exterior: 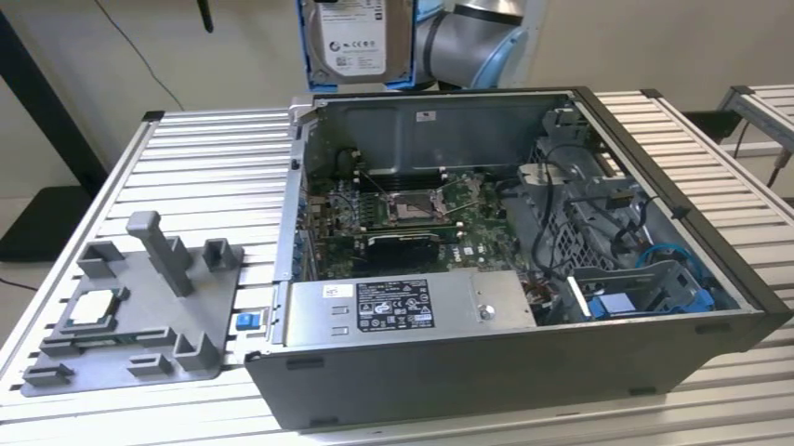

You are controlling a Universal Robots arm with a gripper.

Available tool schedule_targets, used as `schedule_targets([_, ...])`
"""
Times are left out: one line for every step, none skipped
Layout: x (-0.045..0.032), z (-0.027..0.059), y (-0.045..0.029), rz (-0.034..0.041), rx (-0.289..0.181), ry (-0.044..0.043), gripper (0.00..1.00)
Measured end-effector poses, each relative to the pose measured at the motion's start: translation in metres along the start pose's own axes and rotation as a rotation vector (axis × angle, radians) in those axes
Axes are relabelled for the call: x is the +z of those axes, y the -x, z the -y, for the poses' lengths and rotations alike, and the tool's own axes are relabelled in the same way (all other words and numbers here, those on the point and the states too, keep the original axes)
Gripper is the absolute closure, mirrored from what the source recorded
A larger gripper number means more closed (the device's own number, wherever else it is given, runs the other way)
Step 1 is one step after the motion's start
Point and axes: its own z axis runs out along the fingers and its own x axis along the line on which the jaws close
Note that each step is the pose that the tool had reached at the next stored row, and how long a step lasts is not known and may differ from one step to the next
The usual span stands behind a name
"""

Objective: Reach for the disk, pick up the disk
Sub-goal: 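Pick up the disk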

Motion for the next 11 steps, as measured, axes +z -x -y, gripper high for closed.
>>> schedule_targets([-0.0001,0.0029,0.0,0.0,0.0,0.0,1.0])
schedule_targets([-0.0002,0.0057,0.0001,0.0,0.0,0.0,1.0])
schedule_targets([-0.0002,0.0082,0.0001,0.0,0.0,0.0,1.0])
schedule_targets([-0.0003,0.0108,0.0001,0.0001,0.0,-0.0001,1.0])
schedule_targets([-0.0004,0.013,0.0001,0.0,0.0,0.0,1.0])
schedule_targets([-0.0004,0.0154,0.0002,0.0,0.0,-0.0001,1.0])
schedule_targets([-0.0005,0.0175,0.0002,0.0001,0.0,-0.0001,1.0])
schedule_targets([-0.0006,0.0195,0.0002,0.0,0.0,0.0,1.0])
schedule_targets([-0.0006,0.0215,0.0002,0.0,0.0,0.0,1.0])
schedule_targets([-0.0007,0.0237,0.0003,0.0,0.0,0.0,1.0])
schedule_targets([-0.0008,0.0261,0.0003,0.0,0.0,0.0,1.0])
